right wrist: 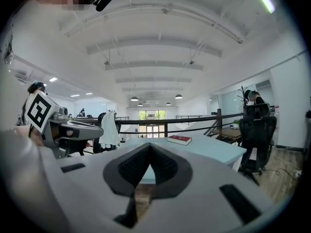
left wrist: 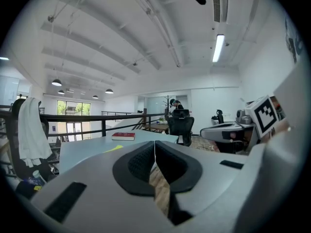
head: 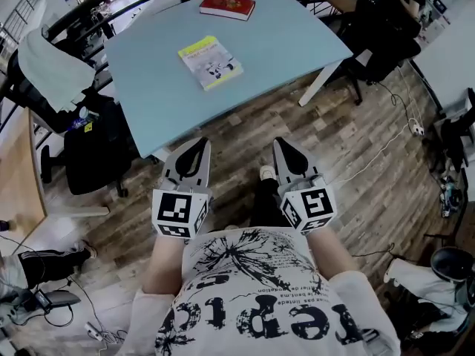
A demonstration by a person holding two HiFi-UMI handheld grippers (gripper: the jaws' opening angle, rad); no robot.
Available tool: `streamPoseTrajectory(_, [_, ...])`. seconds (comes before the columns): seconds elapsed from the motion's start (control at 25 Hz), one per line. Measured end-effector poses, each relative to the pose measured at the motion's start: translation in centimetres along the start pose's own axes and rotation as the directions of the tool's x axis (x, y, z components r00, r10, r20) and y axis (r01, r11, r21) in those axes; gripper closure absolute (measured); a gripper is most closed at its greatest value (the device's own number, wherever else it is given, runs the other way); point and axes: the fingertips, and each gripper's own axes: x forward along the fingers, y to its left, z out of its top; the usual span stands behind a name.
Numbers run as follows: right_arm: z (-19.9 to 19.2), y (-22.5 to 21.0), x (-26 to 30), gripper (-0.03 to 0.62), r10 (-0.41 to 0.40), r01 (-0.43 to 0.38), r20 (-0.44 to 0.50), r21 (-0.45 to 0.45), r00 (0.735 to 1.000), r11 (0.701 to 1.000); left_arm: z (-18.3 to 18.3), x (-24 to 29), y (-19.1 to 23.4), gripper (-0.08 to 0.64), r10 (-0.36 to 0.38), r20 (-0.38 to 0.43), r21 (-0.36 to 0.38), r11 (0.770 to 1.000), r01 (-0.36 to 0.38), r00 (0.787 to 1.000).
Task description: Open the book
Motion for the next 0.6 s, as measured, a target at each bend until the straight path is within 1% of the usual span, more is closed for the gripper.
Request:
streamPoseTrajectory(0.16, [0.1,-3.9,5.5,0.581,0.064,-0.064,0.002,-0.021,0.998,0.998,0.0,5.2,1.8,0.540,0.064,-0.012,-0.015,0.998,-0.064,0.998])
streamPoseTrajectory(0.32, [0.7,-9.4,11.2,0.581,0.134,-0.135,-0.010,-0.044,0.991,0.990,0.8,11.8,2.7,0.540,0.130,-0.023,-0.033,0.991,-0.131,0.991])
streamPoseTrajectory(0.48, [1.9,-14.6,17.4,0.581,0.241,-0.242,-0.027,-0.063,0.970,0.968,1.8,18.9,3.9,0.540,0.226,-0.043,-0.051,0.972,-0.228,0.973])
streamPoseTrajectory(0.6, [2.9,-17.6,21.6,0.581,0.315,-0.317,-0.035,-0.081,0.948,0.945,2.1,23.9,5.1,0.539,0.279,-0.053,-0.072,0.956,-0.283,0.959])
